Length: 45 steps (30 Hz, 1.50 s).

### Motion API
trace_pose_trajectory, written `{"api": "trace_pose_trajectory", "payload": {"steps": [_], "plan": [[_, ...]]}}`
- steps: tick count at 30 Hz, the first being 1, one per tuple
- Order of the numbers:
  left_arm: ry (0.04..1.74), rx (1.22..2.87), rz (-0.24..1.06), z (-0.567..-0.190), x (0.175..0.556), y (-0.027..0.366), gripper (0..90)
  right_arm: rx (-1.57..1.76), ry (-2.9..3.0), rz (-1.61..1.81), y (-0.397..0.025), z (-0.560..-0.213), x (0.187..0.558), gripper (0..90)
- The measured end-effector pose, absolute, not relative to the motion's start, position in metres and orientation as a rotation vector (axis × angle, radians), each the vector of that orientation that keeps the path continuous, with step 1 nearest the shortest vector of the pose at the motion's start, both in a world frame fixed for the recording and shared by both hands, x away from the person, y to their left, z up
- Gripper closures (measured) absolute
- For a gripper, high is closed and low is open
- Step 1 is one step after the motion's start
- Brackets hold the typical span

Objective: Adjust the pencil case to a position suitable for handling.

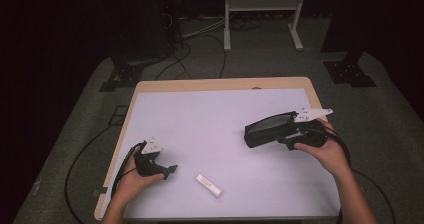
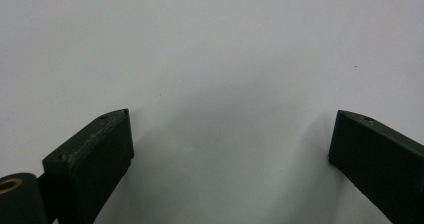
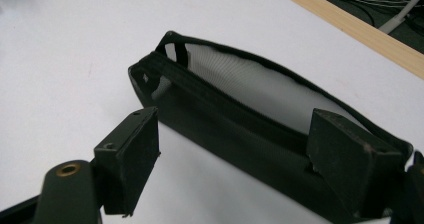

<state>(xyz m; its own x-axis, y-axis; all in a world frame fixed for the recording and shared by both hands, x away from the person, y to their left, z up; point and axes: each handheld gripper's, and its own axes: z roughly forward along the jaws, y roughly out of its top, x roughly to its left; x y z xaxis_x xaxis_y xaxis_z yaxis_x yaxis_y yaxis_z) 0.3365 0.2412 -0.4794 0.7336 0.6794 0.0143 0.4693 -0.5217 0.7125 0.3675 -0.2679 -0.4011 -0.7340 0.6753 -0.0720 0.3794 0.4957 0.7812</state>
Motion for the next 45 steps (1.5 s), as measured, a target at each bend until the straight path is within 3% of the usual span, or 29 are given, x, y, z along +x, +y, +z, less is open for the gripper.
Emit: {"api": "trace_pose_trajectory", "payload": {"steps": [26,33,45], "plan": [[0.862,2.219,0.379,-0.479,0.337,0.241,3.3,0.801,2.490,1.028,-0.249,-0.422,0.404,22.2],[0.862,2.219,0.380,-0.479,0.337,0.241,3.3,0.765,2.495,0.981,-0.249,-0.425,0.404,31.1],[0.862,2.217,0.381,-0.480,0.337,0.241,3.3,0.717,2.550,0.917,-0.252,-0.424,0.400,58.6]]}}
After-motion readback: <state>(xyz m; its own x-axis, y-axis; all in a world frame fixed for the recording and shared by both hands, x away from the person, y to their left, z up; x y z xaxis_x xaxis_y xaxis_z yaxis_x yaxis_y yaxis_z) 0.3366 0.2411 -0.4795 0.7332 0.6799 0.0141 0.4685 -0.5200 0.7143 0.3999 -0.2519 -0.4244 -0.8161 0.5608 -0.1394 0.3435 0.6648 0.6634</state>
